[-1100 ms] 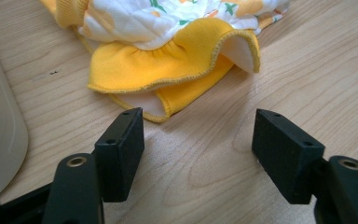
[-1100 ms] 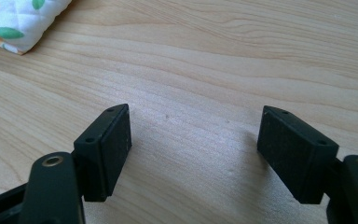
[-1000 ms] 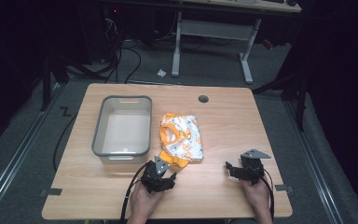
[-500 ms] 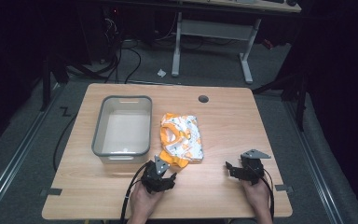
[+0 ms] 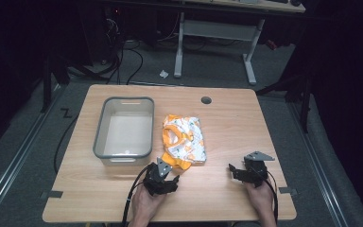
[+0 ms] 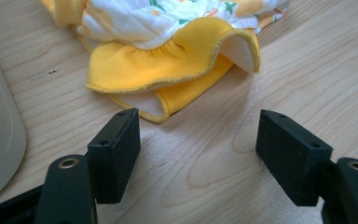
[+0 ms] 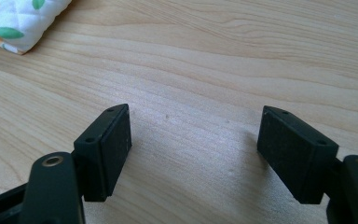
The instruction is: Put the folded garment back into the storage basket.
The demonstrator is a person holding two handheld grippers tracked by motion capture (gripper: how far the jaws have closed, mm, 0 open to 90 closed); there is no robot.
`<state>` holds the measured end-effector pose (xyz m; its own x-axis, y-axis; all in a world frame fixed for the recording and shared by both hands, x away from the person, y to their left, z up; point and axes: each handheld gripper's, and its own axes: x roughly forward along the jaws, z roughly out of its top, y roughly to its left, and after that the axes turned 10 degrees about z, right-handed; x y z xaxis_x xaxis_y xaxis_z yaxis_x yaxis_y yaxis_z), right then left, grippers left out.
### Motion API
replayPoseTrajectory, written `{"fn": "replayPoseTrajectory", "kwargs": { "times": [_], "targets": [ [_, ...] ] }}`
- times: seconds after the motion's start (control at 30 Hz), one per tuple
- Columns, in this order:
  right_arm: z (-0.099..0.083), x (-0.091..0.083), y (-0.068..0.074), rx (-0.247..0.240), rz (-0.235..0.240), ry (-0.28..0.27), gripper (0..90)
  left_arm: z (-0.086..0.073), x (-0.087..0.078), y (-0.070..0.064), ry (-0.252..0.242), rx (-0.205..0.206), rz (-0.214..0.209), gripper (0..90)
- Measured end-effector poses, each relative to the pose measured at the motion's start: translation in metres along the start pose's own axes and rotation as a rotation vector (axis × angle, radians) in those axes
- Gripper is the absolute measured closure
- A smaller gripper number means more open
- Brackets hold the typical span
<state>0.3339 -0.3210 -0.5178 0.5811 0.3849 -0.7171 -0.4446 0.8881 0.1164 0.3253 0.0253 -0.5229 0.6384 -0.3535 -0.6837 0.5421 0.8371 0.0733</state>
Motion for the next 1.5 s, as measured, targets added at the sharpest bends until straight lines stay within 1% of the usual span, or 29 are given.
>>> {"fn": "replayPoseTrajectory", "kwargs": {
  "times": [0.23, 0.33, 0.4, 0.43, 0.5, 0.67, 0.77, 0.83, 0.93, 1.03, 1.23, 1.3, 1.5],
  "targets": [
    [0.0, 0.0, 0.0, -0.002, 0.0, 0.0, 26.0, 0.0, -0.002, -0.002, -0.001, -0.009, 0.004, 31.4],
    [0.0, 0.0, 0.0, -0.001, 0.0, 0.0, 26.0, 0.002, -0.006, -0.004, -0.021, -0.007, -0.001, 32.1],
    [0.0, 0.0, 0.0, 0.0, 0.0, 0.0, 26.0, 0.006, -0.011, -0.006, -0.044, 0.004, 0.001, 32.8],
    [0.0, 0.0, 0.0, 0.0, 0.0, 0.0, 26.0, 0.006, -0.011, -0.006, -0.044, 0.004, 0.001, 32.9],
    [0.0, 0.0, 0.0, 0.0, 0.0, 0.0, 26.0, 0.009, -0.014, -0.006, -0.059, 0.005, 0.0, 33.2],
    [0.0, 0.0, 0.0, -0.002, 0.0, 0.0, 26.0, 0.017, -0.017, -0.006, -0.064, 0.009, -0.006, 33.0],
    [0.0, 0.0, 0.0, -0.003, 0.0, 0.0, 26.0, 0.021, -0.017, -0.008, -0.071, 0.011, 0.006, 32.8],
    [0.0, 0.0, 0.0, -0.003, 0.0, 0.0, 26.0, 0.024, -0.016, -0.009, -0.067, 0.013, 0.005, 32.6],
    [0.0, 0.0, 0.0, -0.002, 0.0, 0.0, 26.0, 0.028, -0.015, -0.01, -0.06, 0.026, 0.007, 32.6],
    [0.0, 0.0, 0.0, -0.005, 0.001, 0.001, 26.0, 0.033, -0.015, -0.01, -0.065, 0.019, 0.006, 32.5],
    [0.0, 0.0, 0.0, -0.005, 0.0, 0.001, 26.0, 0.043, -0.017, -0.009, -0.087, 0.008, 0.018, 32.0],
    [0.0, 0.0, 0.0, -0.003, 0.0, 0.001, 26.0, 0.046, -0.016, -0.008, -0.087, 0.003, 0.013, 31.9],
    [0.0, 0.0, 0.0, -0.003, 0.0, 0.001, 26.0, 0.061, -0.013, -0.005, -0.081, -0.008, 0.019, 31.7]
  ]
}}
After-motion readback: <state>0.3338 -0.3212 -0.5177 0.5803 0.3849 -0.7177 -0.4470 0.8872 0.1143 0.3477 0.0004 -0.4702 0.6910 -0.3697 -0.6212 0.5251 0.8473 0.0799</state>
